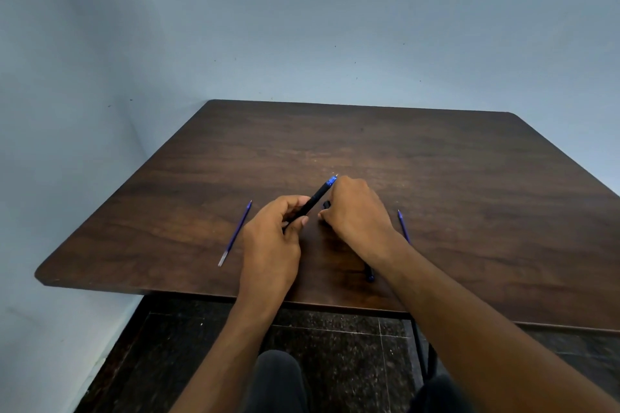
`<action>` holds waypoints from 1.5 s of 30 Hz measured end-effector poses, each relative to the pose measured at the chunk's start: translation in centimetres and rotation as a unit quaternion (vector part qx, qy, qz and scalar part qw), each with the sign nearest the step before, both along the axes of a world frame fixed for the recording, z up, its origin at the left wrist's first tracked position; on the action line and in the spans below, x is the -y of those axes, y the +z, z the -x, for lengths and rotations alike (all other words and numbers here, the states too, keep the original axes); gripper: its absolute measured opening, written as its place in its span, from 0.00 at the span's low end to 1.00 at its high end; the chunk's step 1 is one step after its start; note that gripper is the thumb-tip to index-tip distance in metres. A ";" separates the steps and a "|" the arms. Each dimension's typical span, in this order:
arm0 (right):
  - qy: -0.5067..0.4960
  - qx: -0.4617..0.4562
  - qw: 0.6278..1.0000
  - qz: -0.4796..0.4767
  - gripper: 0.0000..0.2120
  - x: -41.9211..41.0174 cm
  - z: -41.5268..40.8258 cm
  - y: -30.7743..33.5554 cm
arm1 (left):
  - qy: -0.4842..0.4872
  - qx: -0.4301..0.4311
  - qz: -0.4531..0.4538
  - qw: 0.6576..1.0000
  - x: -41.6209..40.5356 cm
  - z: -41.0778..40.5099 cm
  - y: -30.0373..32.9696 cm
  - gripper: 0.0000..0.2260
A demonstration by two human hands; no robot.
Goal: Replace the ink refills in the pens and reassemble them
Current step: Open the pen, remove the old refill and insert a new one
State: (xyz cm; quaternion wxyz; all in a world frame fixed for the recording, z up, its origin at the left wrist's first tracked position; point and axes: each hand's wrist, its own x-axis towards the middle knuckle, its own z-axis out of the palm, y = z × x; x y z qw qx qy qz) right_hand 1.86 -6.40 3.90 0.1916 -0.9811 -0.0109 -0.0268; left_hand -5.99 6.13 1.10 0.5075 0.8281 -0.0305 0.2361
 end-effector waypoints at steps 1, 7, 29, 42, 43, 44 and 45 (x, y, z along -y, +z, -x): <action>-0.006 0.007 1.000 -0.007 0.09 -0.1 0.0 0.0 | -0.003 0.002 0.001 1.000 0.0 0.1 0.1 0.19; -0.035 0.009 0.997 -0.075 0.14 0.6 0.2 0.3 | -0.004 0.020 -0.019 1.000 0.1 0.2 0.3 0.20; -0.004 0.004 0.725 -0.688 0.13 5.7 3.5 0.4 | 0.001 0.042 -0.104 0.994 0.4 0.3 0.5 0.14; -0.011 0.015 0.730 -0.684 0.11 5.6 3.4 0.5 | -0.004 0.042 -0.116 0.992 0.2 0.3 0.4 0.14; -0.013 0.020 0.730 -0.683 0.11 5.6 3.3 0.5 | -0.003 0.039 -0.116 0.992 0.3 0.3 0.4 0.15; -0.013 0.022 0.730 -0.683 0.11 5.7 3.3 0.6 | -0.002 0.037 -0.118 0.992 0.3 0.3 0.4 0.15; -0.010 0.021 0.730 -0.683 0.11 5.8 3.3 0.6 | -0.002 0.037 -0.120 0.992 0.3 0.2 0.3 0.15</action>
